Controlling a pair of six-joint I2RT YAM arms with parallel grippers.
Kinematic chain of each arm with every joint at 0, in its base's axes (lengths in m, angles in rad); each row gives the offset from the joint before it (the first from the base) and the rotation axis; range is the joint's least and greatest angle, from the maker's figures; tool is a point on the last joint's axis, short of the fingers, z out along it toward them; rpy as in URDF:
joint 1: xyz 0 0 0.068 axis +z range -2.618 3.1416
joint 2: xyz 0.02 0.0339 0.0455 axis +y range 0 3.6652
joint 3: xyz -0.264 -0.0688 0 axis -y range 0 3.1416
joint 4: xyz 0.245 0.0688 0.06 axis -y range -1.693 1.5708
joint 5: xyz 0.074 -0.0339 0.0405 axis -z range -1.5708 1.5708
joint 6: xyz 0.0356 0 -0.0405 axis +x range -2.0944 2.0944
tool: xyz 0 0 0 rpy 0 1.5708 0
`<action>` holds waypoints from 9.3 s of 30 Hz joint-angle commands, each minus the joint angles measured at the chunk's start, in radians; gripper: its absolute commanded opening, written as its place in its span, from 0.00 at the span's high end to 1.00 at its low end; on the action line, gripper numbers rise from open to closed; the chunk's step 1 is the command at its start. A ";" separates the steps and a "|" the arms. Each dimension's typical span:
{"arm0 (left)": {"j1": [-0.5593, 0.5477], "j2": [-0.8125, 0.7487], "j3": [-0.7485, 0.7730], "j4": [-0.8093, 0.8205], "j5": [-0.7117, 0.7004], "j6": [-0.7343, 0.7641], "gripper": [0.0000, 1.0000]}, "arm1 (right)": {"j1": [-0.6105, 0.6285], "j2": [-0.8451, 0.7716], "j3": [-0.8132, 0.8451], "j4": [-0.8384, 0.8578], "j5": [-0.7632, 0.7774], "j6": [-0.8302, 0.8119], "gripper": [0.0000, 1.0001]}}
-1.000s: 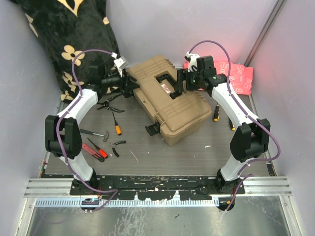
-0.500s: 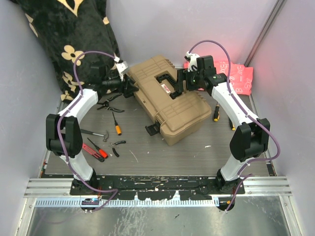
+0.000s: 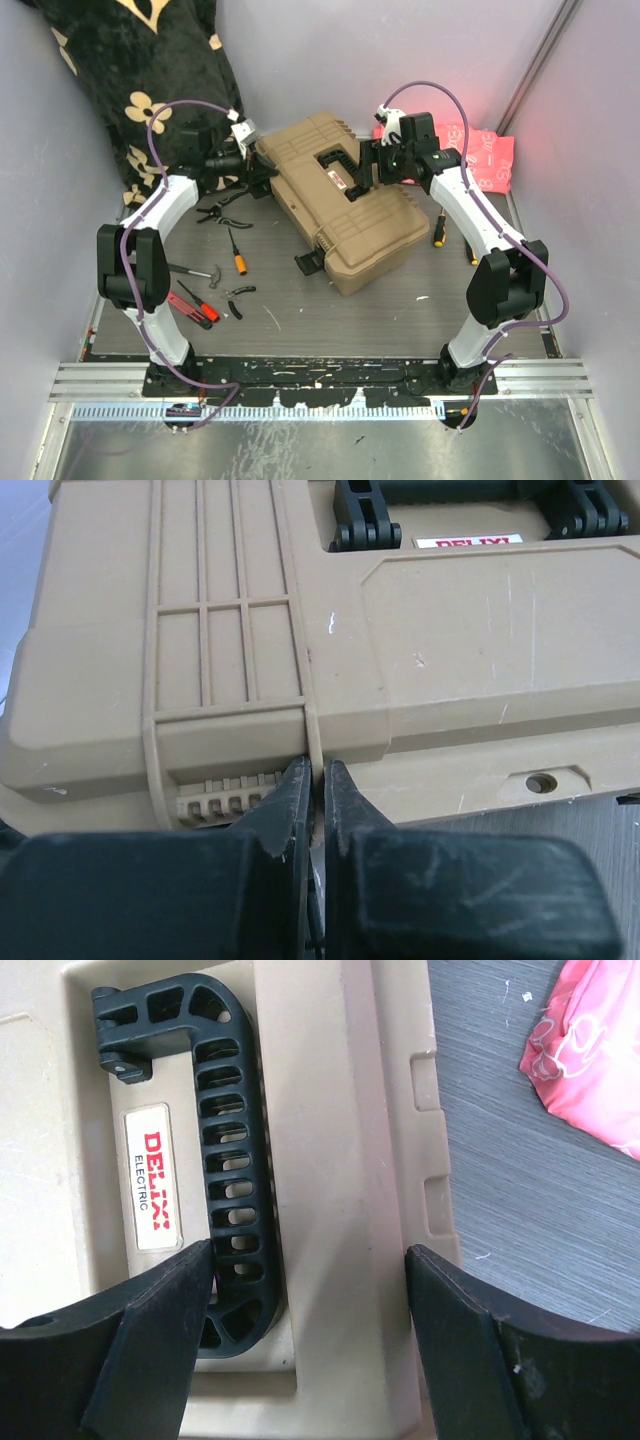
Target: Pack the tool kit
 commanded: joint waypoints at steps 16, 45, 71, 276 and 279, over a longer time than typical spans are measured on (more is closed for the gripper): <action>-0.015 0.022 0.227 -0.027 0.112 -0.148 1.00 | 0.050 -0.001 0.022 -0.213 -0.123 0.025 0.10; -0.046 0.096 0.513 0.044 0.142 -0.456 1.00 | 0.071 -0.505 -0.130 0.057 -0.019 -0.100 0.00; -0.124 0.251 0.816 0.075 0.019 -0.666 1.00 | 0.249 -0.626 -0.083 0.008 0.005 -0.130 0.01; -0.077 0.191 0.358 -0.810 -0.380 -0.724 1.00 | -0.028 -0.914 -0.617 -0.205 0.660 0.587 0.49; -0.077 0.188 0.356 -0.808 -0.377 -0.729 1.00 | -0.028 -0.913 -0.618 -0.184 0.672 0.607 0.62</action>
